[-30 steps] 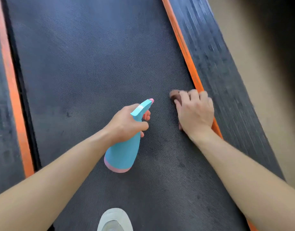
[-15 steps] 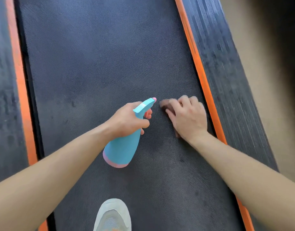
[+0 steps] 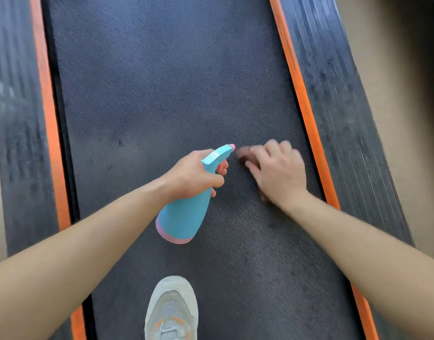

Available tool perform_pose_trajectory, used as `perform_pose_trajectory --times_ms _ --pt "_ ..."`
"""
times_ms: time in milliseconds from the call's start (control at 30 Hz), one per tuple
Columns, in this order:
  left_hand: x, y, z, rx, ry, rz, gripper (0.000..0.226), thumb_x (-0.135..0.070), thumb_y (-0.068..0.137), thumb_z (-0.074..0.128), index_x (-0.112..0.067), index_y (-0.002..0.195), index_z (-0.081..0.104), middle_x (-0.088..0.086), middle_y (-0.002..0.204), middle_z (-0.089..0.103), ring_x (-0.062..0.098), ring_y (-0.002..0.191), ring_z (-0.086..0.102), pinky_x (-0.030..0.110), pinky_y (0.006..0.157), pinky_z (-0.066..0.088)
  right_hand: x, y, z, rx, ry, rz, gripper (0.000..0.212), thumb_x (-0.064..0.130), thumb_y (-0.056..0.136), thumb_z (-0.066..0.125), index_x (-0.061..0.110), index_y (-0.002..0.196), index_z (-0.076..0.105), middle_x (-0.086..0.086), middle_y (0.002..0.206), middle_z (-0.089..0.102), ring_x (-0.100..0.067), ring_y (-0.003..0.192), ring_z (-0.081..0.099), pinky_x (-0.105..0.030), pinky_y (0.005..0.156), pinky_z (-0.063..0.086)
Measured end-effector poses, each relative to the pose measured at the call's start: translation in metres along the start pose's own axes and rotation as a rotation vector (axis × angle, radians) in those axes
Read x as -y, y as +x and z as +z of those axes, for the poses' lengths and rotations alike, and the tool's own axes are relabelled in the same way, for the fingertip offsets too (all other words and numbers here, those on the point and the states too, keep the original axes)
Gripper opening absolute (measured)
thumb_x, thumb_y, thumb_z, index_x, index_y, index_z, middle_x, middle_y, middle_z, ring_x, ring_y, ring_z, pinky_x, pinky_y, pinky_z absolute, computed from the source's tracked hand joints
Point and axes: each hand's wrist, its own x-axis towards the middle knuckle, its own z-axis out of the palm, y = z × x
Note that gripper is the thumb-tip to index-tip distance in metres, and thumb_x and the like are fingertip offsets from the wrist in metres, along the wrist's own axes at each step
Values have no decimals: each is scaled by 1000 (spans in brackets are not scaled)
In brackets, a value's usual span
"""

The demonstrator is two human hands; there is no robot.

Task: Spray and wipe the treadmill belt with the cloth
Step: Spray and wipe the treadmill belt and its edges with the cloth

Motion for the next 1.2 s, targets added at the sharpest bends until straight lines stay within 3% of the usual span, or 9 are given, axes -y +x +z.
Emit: perform_pose_trajectory --times_ms 133,300,400,500,667,733,900,1067,1200 --pt "4 -4 1 1 7 2 19 4 83 65 -4 101 63 8 115 71 10 59 69 23 61 56 -6 29 3 5 1 109 32 47 92 62 19 106 66 -8 96 61 -35 87 56 -43 66 46" --pt "7 -10 6 2 25 21 16 2 81 66 -11 90 61 9 113 71 16 61 71 29 65 60 11 -75 -16 68 88 -100 31 46 97 57 18 107 65 -8 98 61 -33 85 53 -44 66 44" --pt "7 -10 16 16 7 20 17 4 82 65 -7 95 64 11 114 71 11 62 67 27 64 60 5 -80 -16 103 77 -204 31 47 99 55 19 105 65 -7 97 61 -32 84 53 -43 66 44" --pt "3 -9 20 35 9 17 25 4 84 65 -3 108 66 13 115 70 11 59 68 24 63 58 -8 -33 -3 -1 5 -72 31 49 95 57 20 103 65 -8 94 60 -32 83 54 -42 64 44" --pt "0 -7 13 20 35 27 21 4 84 65 -16 86 61 13 116 70 6 58 66 20 61 55 -18 0 0 -26 -23 117 32 48 95 57 20 107 66 -9 96 59 -34 84 55 -42 64 45" --pt "1 -6 10 12 27 11 17 5 84 65 -11 91 63 13 117 70 8 58 67 20 61 56 -1 -31 -5 -30 3 124 31 46 94 59 20 108 66 -9 96 59 -34 84 54 -42 65 44" --pt "12 -9 2 -14 -1 -21 24 4 84 65 -1 107 64 10 117 70 9 59 68 23 62 58 17 -85 -12 102 80 -210 32 46 97 58 16 108 65 -9 98 60 -33 83 53 -44 65 43" --pt "23 -25 -11 -53 -78 -64 57 -17 68 64 -11 126 65 6 113 73 20 63 73 42 82 62 32 10 4 46 48 -92 35 48 94 57 17 106 66 -9 95 60 -33 84 55 -41 64 45" --pt "40 -43 -31 -112 -129 -89 52 -11 73 66 -12 126 66 6 114 72 18 67 71 41 79 65 58 60 12 75 27 -138 34 48 93 58 17 106 66 -10 98 60 -34 86 56 -42 65 46"
